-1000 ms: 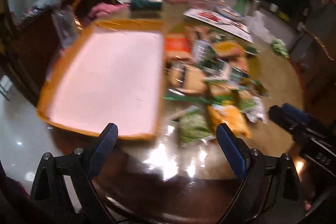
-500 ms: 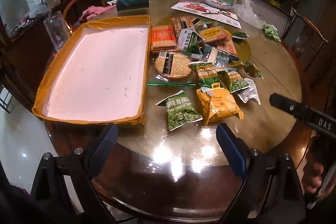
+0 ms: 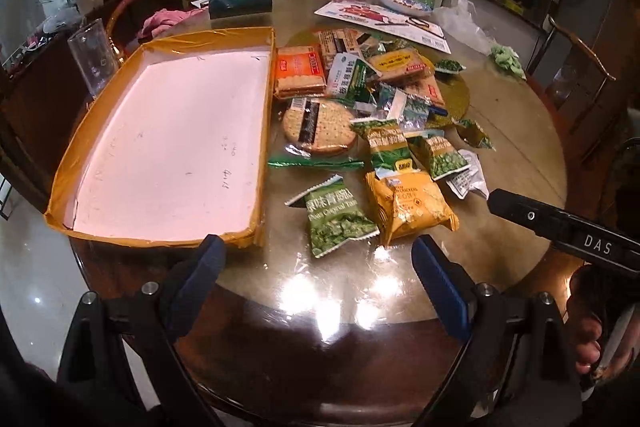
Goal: Organize snacks
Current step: 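Grasp the yellow cheese-cracker bag with the right gripper while the left grasps a green pea bag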
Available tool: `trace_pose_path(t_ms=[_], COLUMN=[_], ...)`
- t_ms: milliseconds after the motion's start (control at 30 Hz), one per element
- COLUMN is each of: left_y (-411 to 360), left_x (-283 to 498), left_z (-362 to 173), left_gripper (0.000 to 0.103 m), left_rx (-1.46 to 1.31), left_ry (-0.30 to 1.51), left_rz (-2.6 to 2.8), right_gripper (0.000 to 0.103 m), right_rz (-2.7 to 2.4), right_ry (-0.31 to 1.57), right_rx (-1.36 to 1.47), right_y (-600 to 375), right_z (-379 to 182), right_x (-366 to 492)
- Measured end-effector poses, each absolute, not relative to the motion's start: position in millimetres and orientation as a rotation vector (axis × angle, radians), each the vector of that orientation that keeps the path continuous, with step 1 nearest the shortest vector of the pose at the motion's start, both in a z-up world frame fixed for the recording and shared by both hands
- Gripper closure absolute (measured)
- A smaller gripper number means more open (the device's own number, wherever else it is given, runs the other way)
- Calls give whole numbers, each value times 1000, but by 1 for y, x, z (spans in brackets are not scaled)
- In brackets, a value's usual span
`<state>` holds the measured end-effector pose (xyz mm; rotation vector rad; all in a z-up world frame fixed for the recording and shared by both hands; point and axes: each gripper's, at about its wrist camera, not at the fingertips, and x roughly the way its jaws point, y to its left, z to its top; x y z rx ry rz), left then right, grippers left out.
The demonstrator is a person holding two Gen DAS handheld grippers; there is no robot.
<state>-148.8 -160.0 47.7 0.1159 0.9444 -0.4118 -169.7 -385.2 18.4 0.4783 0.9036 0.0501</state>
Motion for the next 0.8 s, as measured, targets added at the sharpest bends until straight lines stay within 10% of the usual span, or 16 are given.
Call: trace_pose_path(t_ms=[800], left_y=[-164], left_x=[-133], left_z=[52], left_gripper=[9], left_rx=[138], left_ry=[956], left_rz=[-417], right_gripper=[43], right_rz=[52], right_ry=[982], right_rx=[278], right_y=[-333], right_z=[-5], right_x=[-141])
